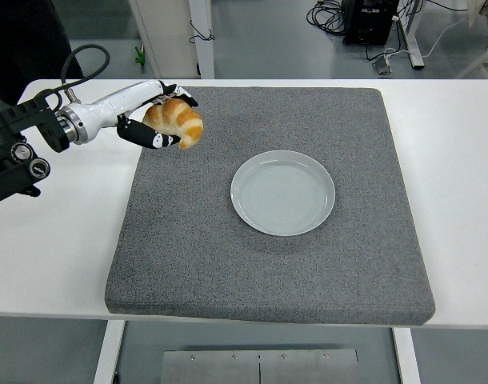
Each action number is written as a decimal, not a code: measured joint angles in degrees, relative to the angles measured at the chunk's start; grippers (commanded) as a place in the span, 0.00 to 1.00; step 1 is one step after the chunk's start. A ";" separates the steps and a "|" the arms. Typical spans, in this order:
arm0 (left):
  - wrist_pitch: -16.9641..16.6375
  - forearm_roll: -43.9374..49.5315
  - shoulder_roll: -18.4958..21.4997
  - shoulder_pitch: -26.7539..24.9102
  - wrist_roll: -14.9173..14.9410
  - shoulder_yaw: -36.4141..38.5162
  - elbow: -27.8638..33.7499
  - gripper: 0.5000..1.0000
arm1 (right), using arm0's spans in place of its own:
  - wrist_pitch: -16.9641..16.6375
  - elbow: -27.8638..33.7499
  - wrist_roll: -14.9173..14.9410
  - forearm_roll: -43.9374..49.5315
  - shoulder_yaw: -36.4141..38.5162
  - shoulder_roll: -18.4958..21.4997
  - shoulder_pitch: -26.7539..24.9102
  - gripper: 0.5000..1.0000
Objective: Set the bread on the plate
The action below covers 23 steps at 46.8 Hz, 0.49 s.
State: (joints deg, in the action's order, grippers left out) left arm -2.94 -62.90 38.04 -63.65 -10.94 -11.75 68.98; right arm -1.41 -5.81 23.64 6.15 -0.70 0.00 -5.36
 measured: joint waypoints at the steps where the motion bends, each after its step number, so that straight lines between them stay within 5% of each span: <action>1: 0.32 -0.02 -0.05 -0.32 0.08 -0.39 -0.21 0.35 | 0.00 -0.02 0.00 0.00 0.00 0.00 0.00 1.00; 23: 5.84 -0.20 -0.63 -2.77 0.61 -7.16 -0.35 0.38 | 0.00 0.00 0.00 0.00 0.00 0.00 -0.02 1.00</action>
State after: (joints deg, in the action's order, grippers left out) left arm 2.90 -63.10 37.42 -66.42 -10.33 -18.91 68.64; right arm -1.41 -5.81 23.64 6.15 -0.70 0.00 -5.38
